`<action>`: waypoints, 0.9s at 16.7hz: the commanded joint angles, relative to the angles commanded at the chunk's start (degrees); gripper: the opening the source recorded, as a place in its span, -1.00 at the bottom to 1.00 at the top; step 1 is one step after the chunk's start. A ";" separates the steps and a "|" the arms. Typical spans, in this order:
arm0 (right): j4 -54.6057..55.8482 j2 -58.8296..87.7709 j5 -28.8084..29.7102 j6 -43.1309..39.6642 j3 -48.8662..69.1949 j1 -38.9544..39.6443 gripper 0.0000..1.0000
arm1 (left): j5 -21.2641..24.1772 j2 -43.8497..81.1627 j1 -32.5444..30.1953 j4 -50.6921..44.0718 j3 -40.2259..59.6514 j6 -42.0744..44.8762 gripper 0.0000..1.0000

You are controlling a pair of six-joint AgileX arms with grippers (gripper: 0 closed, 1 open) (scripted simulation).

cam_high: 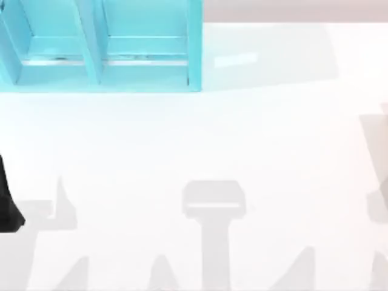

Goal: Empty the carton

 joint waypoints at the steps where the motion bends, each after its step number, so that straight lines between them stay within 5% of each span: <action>1: -3.23 4.82 0.00 -1.37 3.46 -1.42 1.00 | 0.00 0.00 0.00 0.00 0.00 0.00 1.00; 15: -47.32 65.00 -0.31 -20.04 50.26 -20.26 1.00 | 0.00 0.00 0.00 0.00 0.00 0.00 1.00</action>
